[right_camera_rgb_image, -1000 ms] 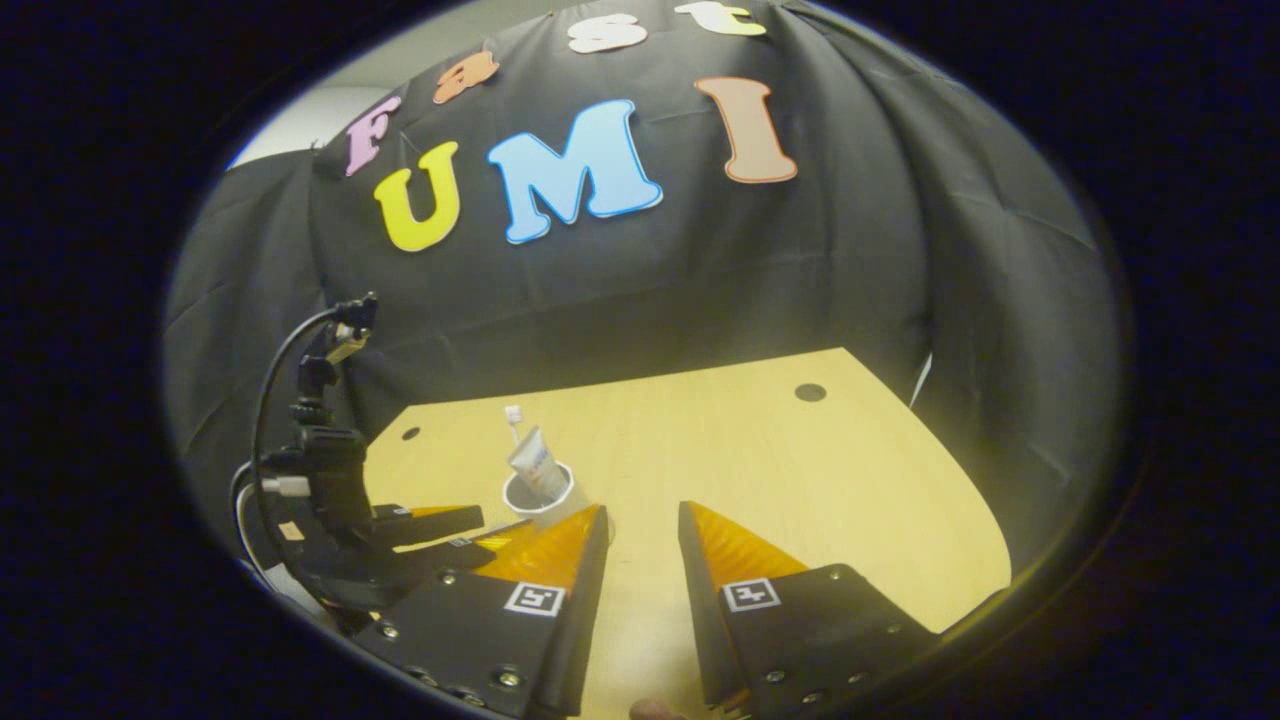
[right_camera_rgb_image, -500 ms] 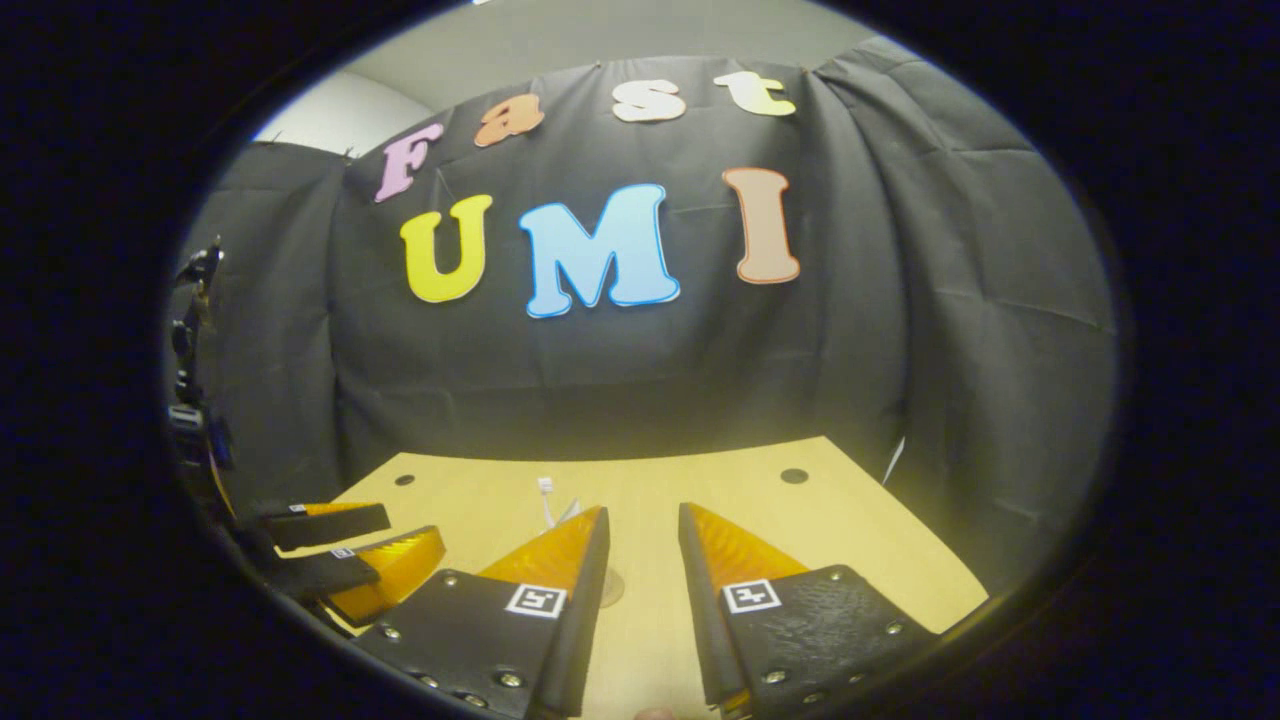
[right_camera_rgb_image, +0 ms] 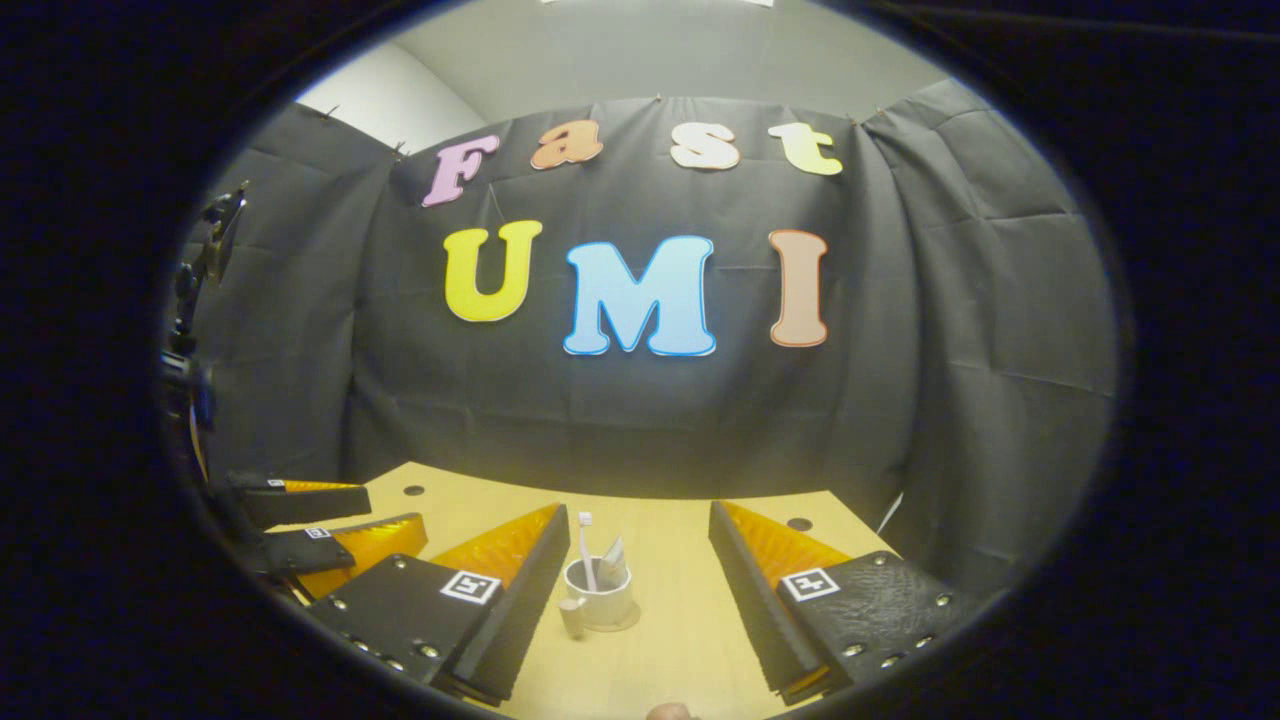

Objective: Put the toothbrush and toothpaste on the desktop into the cup, then pick up the cup and place it on the coaster on the desktop.

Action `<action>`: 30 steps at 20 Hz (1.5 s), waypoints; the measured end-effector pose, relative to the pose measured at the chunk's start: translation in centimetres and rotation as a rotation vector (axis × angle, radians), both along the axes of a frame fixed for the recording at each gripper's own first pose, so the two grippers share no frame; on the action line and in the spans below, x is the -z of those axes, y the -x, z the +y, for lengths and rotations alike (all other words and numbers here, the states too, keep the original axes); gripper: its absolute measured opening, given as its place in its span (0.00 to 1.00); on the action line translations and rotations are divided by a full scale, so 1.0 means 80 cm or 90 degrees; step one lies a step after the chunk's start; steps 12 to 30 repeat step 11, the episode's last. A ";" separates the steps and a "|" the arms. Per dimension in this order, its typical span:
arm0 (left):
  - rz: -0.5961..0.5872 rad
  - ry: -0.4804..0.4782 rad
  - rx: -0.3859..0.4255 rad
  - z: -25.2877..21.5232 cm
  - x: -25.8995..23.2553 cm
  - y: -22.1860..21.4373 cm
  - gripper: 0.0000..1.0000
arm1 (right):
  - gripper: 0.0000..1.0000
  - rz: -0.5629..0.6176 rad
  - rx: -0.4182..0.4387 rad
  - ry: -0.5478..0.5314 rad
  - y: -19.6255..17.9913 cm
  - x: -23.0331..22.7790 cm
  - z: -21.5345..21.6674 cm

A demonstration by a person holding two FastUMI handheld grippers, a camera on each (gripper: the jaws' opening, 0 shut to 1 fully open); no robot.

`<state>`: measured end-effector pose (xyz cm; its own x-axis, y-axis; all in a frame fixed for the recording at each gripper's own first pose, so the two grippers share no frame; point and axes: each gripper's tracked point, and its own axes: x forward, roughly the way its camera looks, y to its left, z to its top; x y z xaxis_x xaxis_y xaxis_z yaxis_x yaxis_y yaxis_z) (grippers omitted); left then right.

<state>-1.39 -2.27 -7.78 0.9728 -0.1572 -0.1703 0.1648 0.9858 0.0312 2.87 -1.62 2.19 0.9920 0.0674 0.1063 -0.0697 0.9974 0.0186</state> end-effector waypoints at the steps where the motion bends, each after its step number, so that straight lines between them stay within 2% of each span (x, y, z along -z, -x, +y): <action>1: -0.003 0.002 -0.001 0.003 -0.003 0.003 0.90 | 0.87 0.000 0.002 0.001 0.002 -0.001 0.001; 2: -0.005 0.003 -0.003 0.006 -0.005 0.005 0.87 | 0.87 -0.001 0.000 0.002 0.004 -0.001 0.003; 3: -0.009 0.006 -0.004 0.008 -0.007 0.008 0.91 | 0.87 0.001 0.000 0.001 0.008 0.000 0.004; 11: -0.040 -0.002 -0.002 0.010 -0.024 0.026 0.91 | 0.87 0.006 -0.004 0.004 0.022 0.000 0.017; 30: -0.040 -0.002 -0.002 0.010 -0.024 0.026 0.91 | 0.87 0.006 -0.004 0.004 0.022 0.000 0.017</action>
